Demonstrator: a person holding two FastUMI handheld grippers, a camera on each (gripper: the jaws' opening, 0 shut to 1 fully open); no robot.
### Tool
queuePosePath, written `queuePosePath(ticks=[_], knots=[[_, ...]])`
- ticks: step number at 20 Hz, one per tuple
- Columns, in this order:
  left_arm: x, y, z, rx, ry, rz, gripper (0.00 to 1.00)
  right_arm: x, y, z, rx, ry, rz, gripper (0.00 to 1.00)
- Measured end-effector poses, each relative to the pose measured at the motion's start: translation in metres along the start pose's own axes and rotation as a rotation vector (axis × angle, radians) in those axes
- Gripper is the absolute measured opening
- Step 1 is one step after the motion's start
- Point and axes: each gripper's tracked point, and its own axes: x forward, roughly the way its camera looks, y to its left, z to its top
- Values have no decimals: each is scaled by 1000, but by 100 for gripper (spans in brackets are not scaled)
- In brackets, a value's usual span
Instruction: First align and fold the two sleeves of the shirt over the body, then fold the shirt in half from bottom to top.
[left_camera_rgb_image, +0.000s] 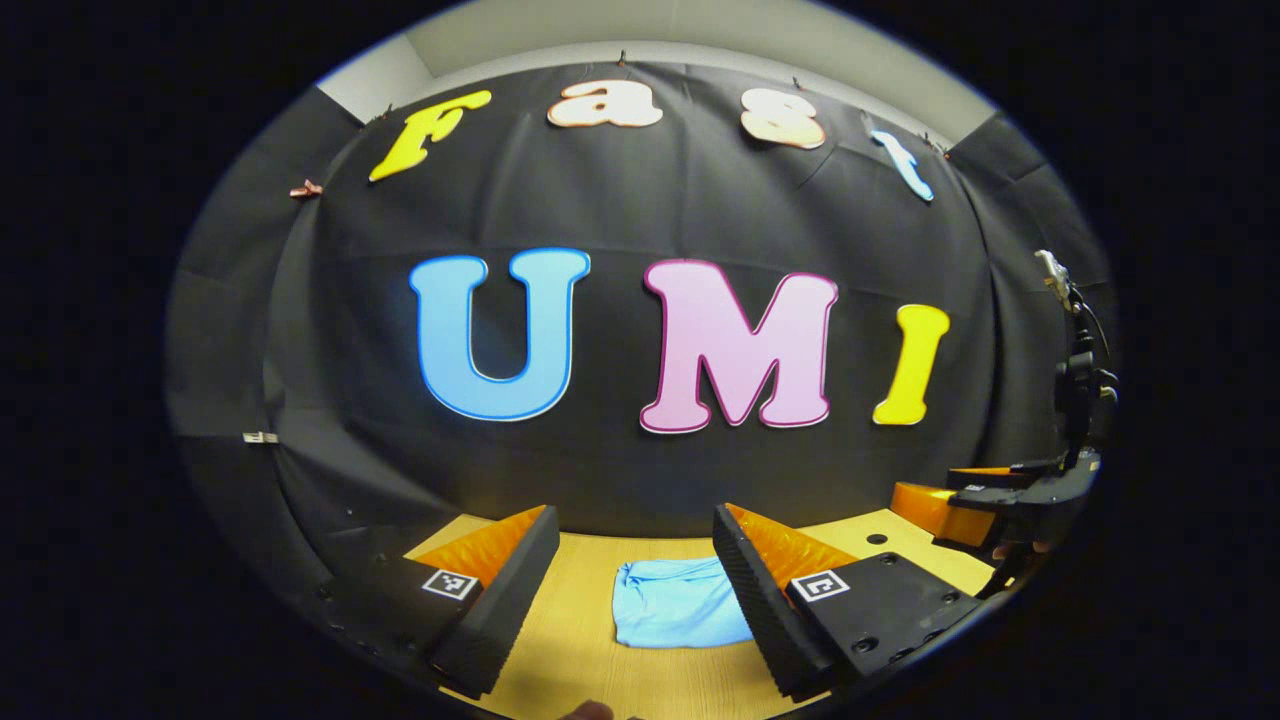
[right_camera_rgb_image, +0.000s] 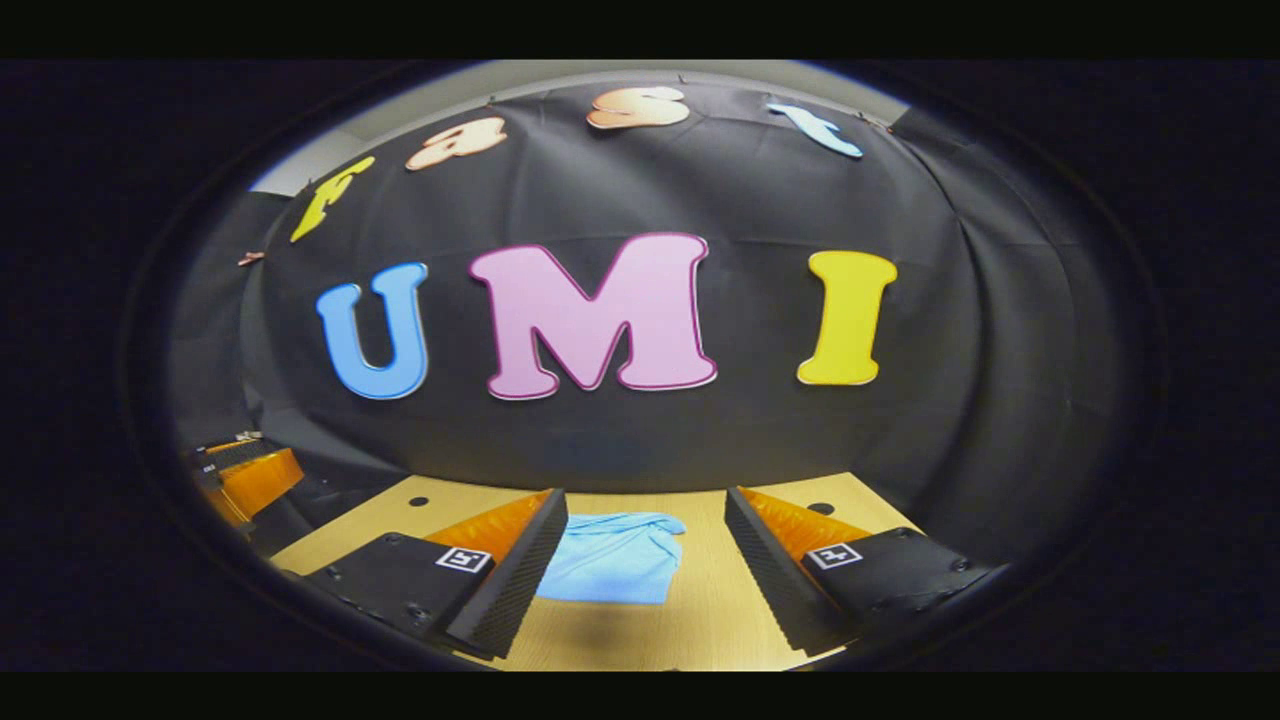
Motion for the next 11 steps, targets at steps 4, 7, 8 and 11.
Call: queuePosePath(ticks=[4, 7, 8, 11], knots=[[-83, -10, -1, -46, 12, -15, 98, -65, 14, 18, -33, -48, 42, 98], [-127, -23, -9, -74, 40, -40, 98, -109, 11, 20, -43, -78, 32, 98], [-139, -22, -8, -61, 39, -43, 98, -121, 13, 20, -29, -77, 36, 98], [-165, -19, 1, -24, 2, -23, 98, -149, 23, 10, 19, -61, 68, 98]])
